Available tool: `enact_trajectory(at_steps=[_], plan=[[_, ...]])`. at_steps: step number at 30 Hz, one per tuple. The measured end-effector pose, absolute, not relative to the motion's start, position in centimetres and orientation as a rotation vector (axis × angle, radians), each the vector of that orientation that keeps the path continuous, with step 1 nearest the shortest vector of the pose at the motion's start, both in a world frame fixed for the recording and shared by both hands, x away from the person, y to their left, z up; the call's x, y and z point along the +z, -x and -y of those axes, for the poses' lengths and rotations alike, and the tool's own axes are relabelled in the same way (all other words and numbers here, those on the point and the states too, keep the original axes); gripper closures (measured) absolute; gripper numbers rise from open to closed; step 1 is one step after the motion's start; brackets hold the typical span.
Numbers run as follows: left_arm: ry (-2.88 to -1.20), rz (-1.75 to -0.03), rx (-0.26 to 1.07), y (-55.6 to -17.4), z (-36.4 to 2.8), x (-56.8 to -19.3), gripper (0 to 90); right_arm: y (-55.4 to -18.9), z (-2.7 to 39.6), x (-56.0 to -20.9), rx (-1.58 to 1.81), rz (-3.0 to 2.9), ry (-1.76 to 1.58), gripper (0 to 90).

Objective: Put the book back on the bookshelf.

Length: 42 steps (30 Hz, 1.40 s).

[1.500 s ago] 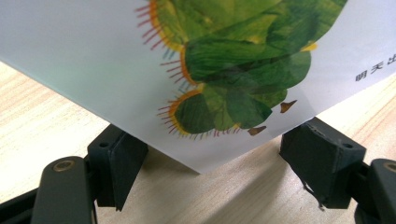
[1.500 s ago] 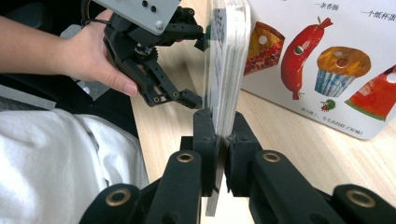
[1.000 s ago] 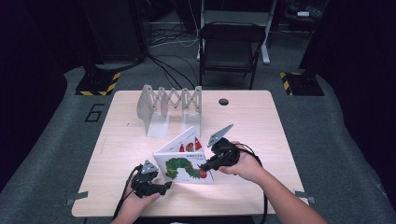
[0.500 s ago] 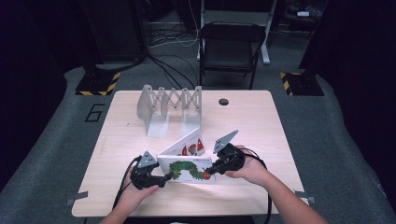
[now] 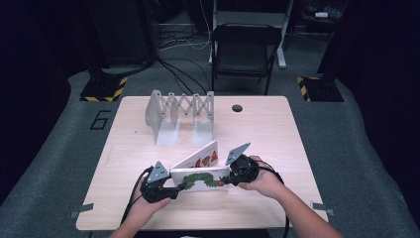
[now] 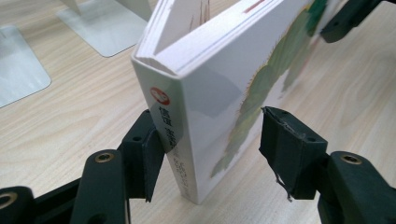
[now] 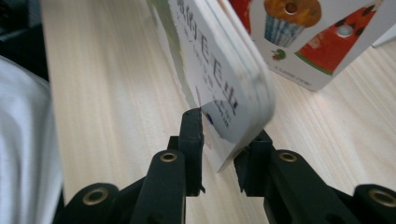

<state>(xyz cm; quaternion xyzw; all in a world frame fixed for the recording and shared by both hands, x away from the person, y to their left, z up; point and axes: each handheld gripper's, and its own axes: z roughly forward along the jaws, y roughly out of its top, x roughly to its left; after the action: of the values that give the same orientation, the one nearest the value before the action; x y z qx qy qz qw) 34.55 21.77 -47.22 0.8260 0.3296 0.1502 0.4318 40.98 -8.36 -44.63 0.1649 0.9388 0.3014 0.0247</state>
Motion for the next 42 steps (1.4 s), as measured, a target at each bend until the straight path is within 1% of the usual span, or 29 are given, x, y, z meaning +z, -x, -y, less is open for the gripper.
enact_trajectory(at_steps=[4,11,16,17,18,20,23,25,31,34,39,42], plan=[[-2.075,-0.797,0.369,-34.4,-21.8,-47.1,43.9,-41.1,8.1,-45.1,0.872,-2.899,-0.508,72.5],[-2.084,-0.803,0.351,-34.6,-22.0,-46.9,49.6,-41.2,8.2,-45.1,0.886,-2.887,-0.56,70.4],[-2.127,-0.825,0.325,-35.1,-22.1,-46.5,48.6,-41.6,8.9,-44.9,0.91,-2.851,-0.648,61.8],[-2.127,-0.825,0.325,-35.1,-22.1,-46.5,48.6,-41.6,8.9,-44.9,0.91,-2.851,-0.648,61.8],[-2.134,-0.828,0.331,-35.3,-22.1,-46.3,48.5,-41.8,9.2,-44.8,0.916,-2.844,-0.671,58.2],[-2.122,-0.825,0.325,-35.4,-22.1,-46.0,48.0,-42.0,9.4,-44.8,0.921,-2.831,-0.679,55.2],[-2.119,-0.814,0.304,-35.7,-21.8,-45.6,43.9,-42.2,9.6,-44.8,0.926,-2.82,-0.68,52.5],[-2.126,-0.806,0.301,-35.7,-21.7,-45.4,42.0,-42.1,9.5,-44.8,0.915,-2.813,-0.704,52.2],[-2.133,-0.78,0.294,-36.5,-20.6,-44.5,42.0,-42.5,9.3,-44.9,0.933,-2.775,-0.705,53.7],[-2.133,-0.787,0.298,-36.9,-20.1,-44.1,44.1,-42.6,9.1,-44.9,0.937,-2.769,-0.706,53.6],[-2.167,-0.774,0.318,-37.5,-19.1,-43.2,43.6,-42.7,8.8,-44.9,0.942,-2.773,-0.694,53.1],[-2.178,-0.77,0.299,-37.8,-18.8,-43.0,45.4,-42.6,8.6,-44.9,0.953,-2.758,-0.724,53.1]])
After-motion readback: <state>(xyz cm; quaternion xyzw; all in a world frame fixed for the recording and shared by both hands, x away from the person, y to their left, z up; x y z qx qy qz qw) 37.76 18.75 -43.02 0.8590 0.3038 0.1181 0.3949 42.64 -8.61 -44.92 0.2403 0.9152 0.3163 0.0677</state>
